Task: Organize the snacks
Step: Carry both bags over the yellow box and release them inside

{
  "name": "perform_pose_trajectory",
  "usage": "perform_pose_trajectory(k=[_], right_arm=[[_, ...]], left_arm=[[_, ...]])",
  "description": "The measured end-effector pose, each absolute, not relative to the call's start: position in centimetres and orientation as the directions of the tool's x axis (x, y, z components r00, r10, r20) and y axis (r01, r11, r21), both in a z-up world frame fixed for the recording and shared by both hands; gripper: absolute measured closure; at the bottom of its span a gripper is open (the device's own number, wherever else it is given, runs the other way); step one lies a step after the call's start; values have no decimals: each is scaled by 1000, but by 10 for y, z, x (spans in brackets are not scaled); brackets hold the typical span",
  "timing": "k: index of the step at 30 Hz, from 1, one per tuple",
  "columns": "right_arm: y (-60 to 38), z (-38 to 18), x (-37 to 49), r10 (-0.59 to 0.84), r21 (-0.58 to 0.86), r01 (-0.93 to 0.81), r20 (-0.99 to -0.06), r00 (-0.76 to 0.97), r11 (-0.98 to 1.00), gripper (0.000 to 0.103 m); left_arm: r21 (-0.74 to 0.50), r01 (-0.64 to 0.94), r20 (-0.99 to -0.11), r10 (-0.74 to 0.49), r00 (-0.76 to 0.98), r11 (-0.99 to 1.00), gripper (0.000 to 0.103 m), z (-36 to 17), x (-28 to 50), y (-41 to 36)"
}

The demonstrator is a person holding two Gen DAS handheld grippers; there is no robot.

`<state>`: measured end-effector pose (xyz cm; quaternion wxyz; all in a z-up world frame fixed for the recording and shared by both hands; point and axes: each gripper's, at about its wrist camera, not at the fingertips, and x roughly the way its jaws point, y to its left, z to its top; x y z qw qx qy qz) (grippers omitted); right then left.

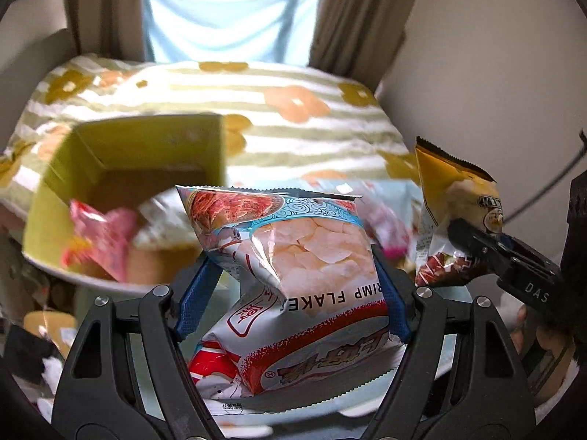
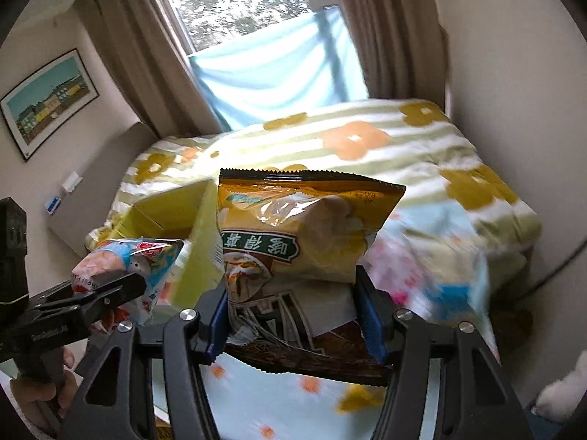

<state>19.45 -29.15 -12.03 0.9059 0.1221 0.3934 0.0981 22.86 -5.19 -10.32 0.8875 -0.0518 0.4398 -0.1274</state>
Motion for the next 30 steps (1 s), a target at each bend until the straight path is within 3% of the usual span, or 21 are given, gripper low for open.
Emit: perform_pose_trajectory(k=[8,17,30], right_arm=[[-199,-102,260,320,301,-152,-662,678,942,48],[-112,-120,320,339,313,-157,-698,631,937,48],[-60,-169,369,324,290,-149,-794,515,945,48]], left_arm=[[-195,108,-757,-220,616,975,27,-88,295,54],[-171,62,-809,-176,561,983,27,-113,363,158],[-187,33,-877,-182,444,982,27,-188,437,196]])
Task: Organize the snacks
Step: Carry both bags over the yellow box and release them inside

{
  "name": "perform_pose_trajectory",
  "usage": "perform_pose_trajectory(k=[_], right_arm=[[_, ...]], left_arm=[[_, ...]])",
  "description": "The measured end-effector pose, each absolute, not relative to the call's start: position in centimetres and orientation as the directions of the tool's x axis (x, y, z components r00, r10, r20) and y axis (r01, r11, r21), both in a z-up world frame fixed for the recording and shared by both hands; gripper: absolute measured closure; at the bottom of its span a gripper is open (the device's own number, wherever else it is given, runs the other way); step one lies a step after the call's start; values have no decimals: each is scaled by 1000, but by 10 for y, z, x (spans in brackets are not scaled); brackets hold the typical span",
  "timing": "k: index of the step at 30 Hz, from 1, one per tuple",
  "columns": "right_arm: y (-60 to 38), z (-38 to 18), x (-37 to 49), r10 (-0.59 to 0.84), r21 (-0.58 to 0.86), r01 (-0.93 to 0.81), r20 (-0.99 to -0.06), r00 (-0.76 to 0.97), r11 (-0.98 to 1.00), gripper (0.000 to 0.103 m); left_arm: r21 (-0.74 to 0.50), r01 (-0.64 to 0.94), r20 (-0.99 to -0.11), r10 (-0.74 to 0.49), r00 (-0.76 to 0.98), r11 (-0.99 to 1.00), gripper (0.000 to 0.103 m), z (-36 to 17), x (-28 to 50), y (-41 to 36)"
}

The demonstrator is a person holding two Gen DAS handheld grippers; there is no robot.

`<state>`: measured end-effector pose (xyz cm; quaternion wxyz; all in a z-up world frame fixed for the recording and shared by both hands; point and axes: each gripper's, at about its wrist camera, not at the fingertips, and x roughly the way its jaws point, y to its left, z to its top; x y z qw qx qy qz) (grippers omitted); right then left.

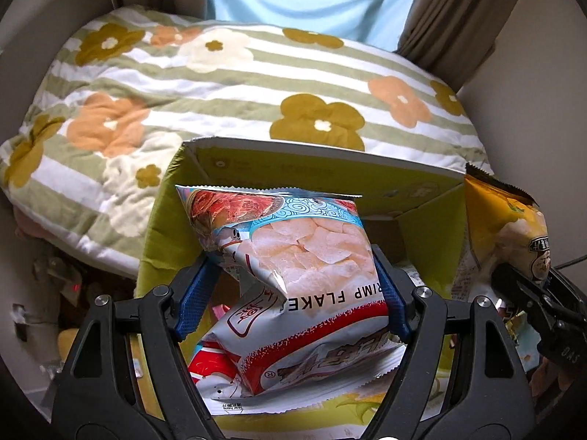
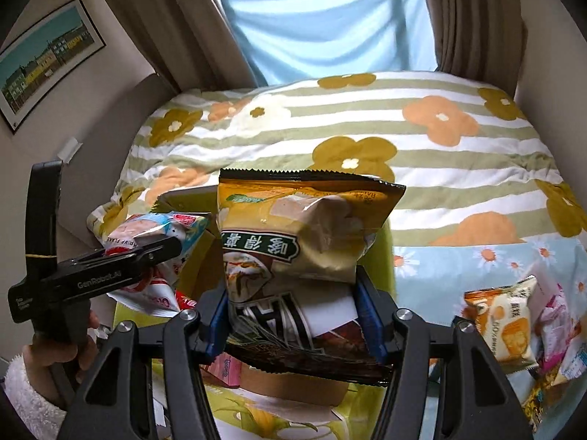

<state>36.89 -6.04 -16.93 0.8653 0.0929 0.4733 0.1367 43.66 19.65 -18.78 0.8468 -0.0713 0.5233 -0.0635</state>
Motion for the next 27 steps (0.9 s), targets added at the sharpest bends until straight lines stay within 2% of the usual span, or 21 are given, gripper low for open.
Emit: perform_pose_trajectory(k=[3,4,5,9,16,20,22,23,24,27], right_arm=[[-56,-175,377,327,293,-149,-801,502,945,48],[-56,-177,379,329,296,-146,-803,498,944,48],[-56,-178,380,328,297,-143,-805,494,944,48],[-55,-184,382,324,289,-148,-820,471,946,48],[-49,-195,384,322,282,-156,-841,435,947,48],[-42,-198,390,306,264,-157,-854,421,952,44],[-39,-199,394,296,254,-155,-855,425,955,31],[-38,-200,396,282,240,-149,-856,433,959,13],[-37,-200,396,270,228,-148,-859,436,962,1],[-35,-198,388,282,223,-179,-841,462,958,1]], left_arm=[[-221,20,-875,-207,438,975,19,-189,439,198],[-217,15,-877,-201,437,976,4,-188,439,197],[-202,10,-878,-186,441,979,0,-188,438,198],[-184,0,-876,-164,454,983,1,-187,430,205],[-226,-43,-867,-181,464,973,1,-192,406,221],[-200,-56,-860,-148,488,978,1,-187,396,222],[-199,-48,-855,-149,497,979,1,-185,390,221],[-201,-45,-853,-152,499,979,1,-184,389,221],[-202,-45,-852,-153,500,978,1,-183,386,221],[-199,-42,-853,-153,498,979,1,-181,378,221]])
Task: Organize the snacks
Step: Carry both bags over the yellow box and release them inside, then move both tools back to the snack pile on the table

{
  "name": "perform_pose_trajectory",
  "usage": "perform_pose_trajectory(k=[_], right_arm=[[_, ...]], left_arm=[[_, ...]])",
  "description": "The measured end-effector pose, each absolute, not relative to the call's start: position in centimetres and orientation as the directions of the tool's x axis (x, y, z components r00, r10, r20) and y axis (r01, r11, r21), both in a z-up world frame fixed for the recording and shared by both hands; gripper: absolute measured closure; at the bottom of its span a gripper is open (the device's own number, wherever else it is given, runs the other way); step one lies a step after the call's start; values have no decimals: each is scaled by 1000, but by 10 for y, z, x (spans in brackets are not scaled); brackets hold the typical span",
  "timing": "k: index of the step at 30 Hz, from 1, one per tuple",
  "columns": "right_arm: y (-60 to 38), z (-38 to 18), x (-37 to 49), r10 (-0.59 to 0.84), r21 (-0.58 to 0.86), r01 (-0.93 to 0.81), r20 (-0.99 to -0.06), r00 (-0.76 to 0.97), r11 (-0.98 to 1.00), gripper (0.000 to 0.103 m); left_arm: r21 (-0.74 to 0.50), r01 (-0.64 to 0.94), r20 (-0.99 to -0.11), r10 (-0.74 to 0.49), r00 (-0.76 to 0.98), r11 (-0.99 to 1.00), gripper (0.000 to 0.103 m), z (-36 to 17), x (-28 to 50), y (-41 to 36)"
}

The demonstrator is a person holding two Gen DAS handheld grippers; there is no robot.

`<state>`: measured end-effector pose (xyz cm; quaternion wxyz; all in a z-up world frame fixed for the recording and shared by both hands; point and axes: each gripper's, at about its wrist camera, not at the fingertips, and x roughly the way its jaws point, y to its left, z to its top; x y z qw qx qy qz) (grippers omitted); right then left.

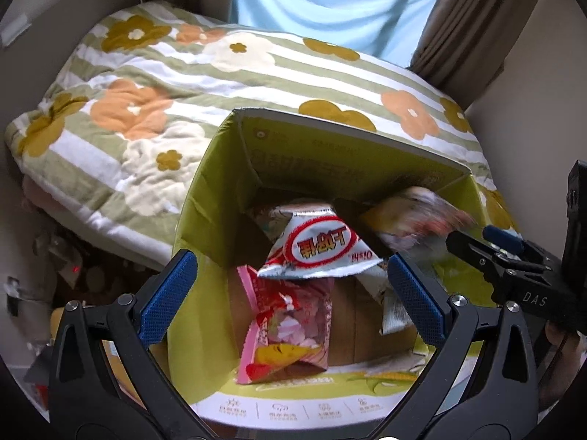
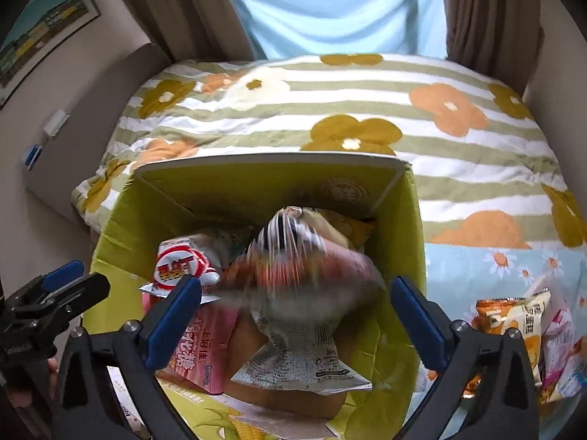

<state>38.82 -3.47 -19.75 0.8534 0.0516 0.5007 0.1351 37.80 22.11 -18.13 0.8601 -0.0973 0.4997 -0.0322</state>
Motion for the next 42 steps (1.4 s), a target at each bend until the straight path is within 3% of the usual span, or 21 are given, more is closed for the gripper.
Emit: perform_pose_trajectory(k=[10,21,35,42], right_arm=[[-34,-189,358,303,231,-213,-848,434,950,1],[-59,-153,319,249,194,-158,-816,522,968,1],[-196,-127,257,77,141,47,-755,652,989,1],[-298,-135,225,25,124,107,-761,648,987,1]], left_arm=[[-165,-21,-838,-129,531,986,1,-167,347,214],[-198,91,-808,-215,549,976,1,-145,333,179],[-219,222,-754,-309,580,950,1,-112,307,49],[-237,253,-764,-341,548,938,1,-123,297,-53]])
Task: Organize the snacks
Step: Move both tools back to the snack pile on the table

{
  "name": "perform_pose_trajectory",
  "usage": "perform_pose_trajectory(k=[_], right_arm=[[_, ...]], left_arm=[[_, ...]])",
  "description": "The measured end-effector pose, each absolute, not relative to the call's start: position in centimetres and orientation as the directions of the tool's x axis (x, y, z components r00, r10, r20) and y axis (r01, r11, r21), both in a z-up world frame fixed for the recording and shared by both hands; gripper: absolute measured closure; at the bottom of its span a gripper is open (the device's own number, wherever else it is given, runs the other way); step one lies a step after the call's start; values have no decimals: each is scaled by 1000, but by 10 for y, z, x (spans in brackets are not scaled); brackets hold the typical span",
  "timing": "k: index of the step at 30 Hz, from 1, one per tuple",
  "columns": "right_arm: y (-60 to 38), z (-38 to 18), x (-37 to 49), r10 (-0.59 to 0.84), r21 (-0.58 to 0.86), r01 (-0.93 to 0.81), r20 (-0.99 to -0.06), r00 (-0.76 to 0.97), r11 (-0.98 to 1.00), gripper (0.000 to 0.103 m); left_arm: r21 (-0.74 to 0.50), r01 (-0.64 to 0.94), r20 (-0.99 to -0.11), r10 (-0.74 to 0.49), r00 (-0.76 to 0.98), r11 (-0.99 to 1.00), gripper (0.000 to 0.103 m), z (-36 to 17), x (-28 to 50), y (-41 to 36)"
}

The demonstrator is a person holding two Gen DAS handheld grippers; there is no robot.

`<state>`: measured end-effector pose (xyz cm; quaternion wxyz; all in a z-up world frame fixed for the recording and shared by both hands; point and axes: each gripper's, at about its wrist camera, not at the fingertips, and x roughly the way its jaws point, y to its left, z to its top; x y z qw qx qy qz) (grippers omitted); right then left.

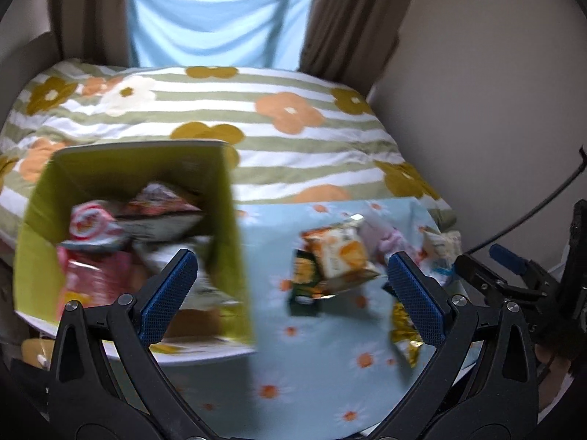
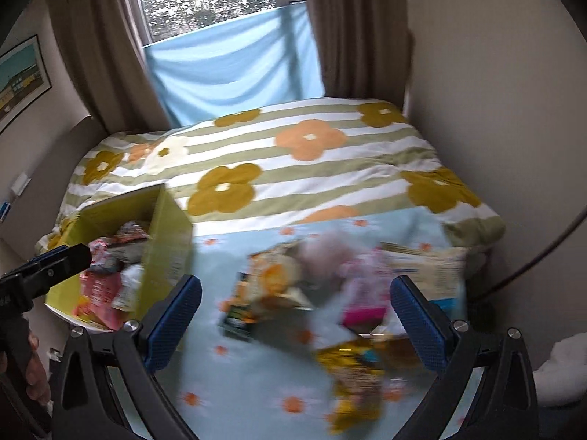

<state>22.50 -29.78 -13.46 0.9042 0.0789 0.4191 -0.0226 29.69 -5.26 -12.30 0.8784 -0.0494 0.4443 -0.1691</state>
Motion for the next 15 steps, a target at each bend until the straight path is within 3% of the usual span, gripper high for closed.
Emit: perform_pose_trajectory(k=[7,15], right_arm=[[-373,-154,211,22,139,140,-780,625,980,1],[-418,-190,215,62,209,184,-805,590,961,1]], left_arm=[[-309,219,-800,-377,467,926,1,-164,303,-128],[-370,170,-828,-407,385,913,1,-207,325,-158]])
